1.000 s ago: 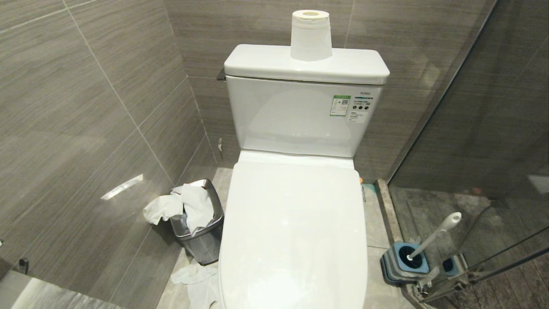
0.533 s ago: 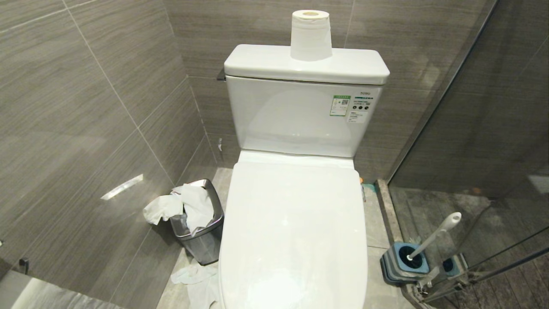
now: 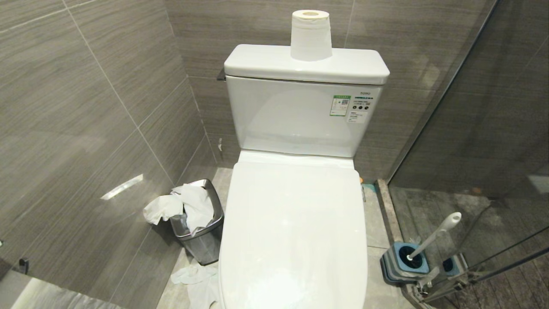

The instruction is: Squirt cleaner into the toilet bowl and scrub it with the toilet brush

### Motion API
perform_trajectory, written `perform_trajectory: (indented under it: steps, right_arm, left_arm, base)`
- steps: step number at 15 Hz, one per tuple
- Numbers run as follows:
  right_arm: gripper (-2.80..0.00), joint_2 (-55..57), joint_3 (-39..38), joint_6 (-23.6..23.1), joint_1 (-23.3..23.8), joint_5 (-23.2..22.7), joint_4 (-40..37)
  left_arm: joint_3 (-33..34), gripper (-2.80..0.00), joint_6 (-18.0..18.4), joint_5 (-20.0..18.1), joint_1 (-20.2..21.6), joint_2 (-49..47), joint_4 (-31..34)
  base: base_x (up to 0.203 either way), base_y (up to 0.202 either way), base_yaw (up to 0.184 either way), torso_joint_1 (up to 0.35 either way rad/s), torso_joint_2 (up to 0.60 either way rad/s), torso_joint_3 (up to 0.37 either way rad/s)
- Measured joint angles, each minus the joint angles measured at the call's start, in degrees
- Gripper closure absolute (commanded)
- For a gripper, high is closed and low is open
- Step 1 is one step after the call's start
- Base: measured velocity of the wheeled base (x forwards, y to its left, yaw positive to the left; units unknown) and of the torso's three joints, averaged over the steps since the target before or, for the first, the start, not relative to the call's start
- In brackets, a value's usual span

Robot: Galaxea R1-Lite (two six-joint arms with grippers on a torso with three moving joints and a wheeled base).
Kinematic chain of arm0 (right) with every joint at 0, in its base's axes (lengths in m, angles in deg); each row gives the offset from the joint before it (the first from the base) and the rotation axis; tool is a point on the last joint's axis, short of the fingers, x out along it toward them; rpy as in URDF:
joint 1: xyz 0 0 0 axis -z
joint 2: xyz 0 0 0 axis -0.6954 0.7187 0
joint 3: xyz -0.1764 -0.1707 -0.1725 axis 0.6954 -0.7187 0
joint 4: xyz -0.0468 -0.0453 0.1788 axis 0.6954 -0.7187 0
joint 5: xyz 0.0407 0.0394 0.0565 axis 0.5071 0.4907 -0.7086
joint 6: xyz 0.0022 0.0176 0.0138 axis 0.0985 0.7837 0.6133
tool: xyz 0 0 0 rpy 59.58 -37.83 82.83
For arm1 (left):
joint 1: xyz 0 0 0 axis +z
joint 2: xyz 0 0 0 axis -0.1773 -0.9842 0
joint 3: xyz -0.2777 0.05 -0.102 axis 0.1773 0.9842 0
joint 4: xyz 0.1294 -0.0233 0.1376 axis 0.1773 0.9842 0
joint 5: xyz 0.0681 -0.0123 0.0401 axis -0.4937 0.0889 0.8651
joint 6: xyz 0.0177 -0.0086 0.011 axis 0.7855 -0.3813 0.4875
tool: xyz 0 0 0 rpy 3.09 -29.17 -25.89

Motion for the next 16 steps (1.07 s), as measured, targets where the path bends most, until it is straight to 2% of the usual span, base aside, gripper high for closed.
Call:
perform_trajectory:
  steps: [16]
  right_arm:
    - [0.0, 0.0, -0.05, -2.11, 0.0, -0.32, -0.13]
  left_arm:
    - [0.0, 0.0, -0.02, 0.01, 0.0, 0.0, -0.01]
  base:
    - [0.0, 0.0, 0.0, 0.0, 0.0, 0.0]
